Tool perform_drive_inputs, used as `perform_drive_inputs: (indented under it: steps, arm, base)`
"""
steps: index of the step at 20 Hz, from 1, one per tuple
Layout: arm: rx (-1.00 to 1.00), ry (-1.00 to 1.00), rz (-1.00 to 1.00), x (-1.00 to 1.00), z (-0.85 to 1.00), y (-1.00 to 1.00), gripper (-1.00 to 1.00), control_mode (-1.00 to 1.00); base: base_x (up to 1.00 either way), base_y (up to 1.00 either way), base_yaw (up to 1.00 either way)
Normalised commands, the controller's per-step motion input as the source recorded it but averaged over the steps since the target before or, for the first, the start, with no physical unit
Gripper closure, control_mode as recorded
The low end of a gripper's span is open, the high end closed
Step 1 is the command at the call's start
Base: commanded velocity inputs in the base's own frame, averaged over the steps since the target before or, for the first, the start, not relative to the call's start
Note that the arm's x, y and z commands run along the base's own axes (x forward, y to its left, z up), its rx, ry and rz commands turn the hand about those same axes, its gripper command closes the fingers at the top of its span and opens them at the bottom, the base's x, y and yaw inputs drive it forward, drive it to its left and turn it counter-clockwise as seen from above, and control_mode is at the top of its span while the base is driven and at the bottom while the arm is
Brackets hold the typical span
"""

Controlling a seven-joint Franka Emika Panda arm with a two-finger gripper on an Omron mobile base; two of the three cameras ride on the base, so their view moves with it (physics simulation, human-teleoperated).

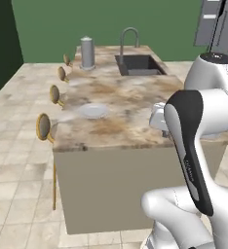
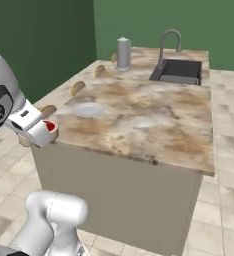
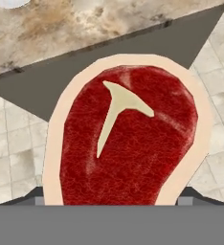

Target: Take the steak from the fridge and place it on the digital scale on the counter by the fridge. Wait a few seconds for a reading, then move it to the plate on the dining counter.

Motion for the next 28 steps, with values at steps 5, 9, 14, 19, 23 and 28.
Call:
perform_drive_inputs:
  steps: [5,9,14,19,23,28]
  arm:
    - [0.0,0.0,0.0,0.0,0.0,0.0,1.0,1.0]
    - [0.0,0.0,0.0,0.0,0.0,0.0,1.0,1.0]
    - [0.0,0.0,0.0,0.0,0.0,0.0,1.0,1.0]
    - [0.0,0.0,0.0,0.0,0.0,0.0,1.0,1.0]
    - [0.0,0.04,-0.01,0.19,-0.06,0.04,1.0,-1.0]
    - [0.0,0.04,0.01,0.55,-0.11,-0.01,1.0,-1.0]
  base:
    - [0.19,1.0,-0.49]
    - [0.31,1.0,-0.47]
    - [0.52,0.89,-0.41]
    - [0.73,0.42,-0.23]
    - [0.26,0.06,-0.04]
    - [0.0,0.0,0.0]
